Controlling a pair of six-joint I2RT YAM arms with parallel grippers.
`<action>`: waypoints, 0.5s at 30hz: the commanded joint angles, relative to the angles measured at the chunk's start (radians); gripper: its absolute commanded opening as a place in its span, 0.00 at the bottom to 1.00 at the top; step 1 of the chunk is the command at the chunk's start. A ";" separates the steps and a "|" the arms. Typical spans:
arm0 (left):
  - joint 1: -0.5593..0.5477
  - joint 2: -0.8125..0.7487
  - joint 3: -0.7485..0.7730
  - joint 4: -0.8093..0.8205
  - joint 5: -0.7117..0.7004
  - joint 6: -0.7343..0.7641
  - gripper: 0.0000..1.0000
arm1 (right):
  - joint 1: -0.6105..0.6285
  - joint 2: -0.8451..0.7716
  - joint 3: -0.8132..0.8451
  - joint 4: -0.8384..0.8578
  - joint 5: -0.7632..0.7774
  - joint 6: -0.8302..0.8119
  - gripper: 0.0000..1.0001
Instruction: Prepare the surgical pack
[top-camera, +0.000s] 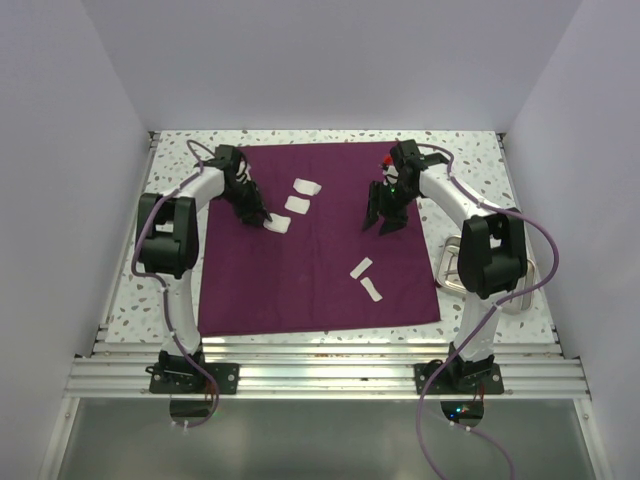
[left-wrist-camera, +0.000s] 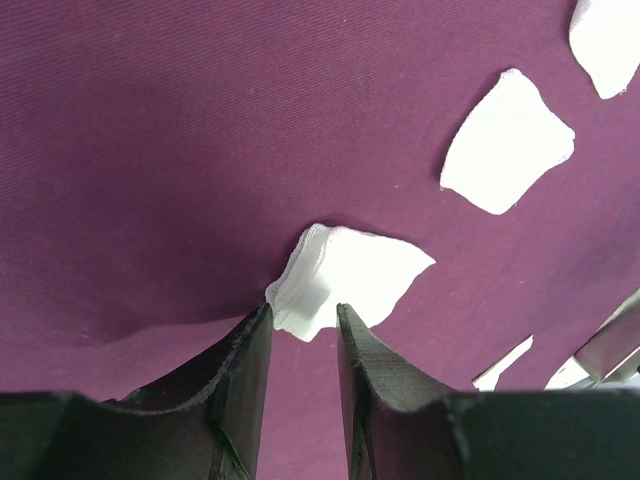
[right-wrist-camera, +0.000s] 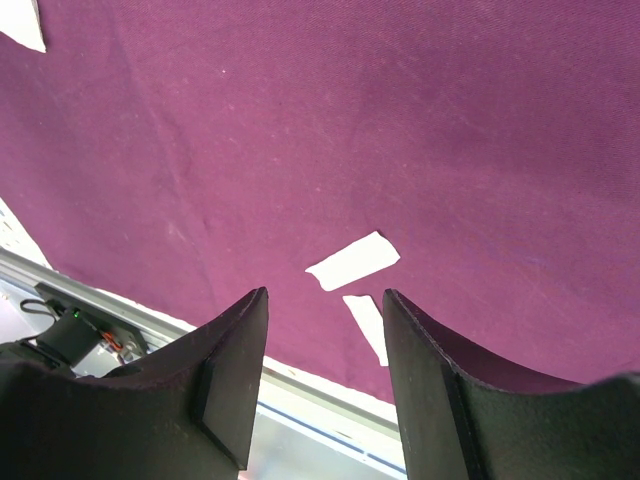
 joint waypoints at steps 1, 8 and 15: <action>-0.006 0.013 -0.005 0.038 0.025 -0.007 0.35 | 0.000 -0.013 0.011 0.000 -0.030 -0.015 0.53; -0.006 -0.001 -0.026 0.031 0.017 0.001 0.34 | -0.001 -0.016 0.007 0.000 -0.030 -0.015 0.53; -0.006 -0.033 -0.049 0.022 -0.017 0.002 0.36 | 0.000 -0.011 0.009 0.003 -0.036 -0.011 0.53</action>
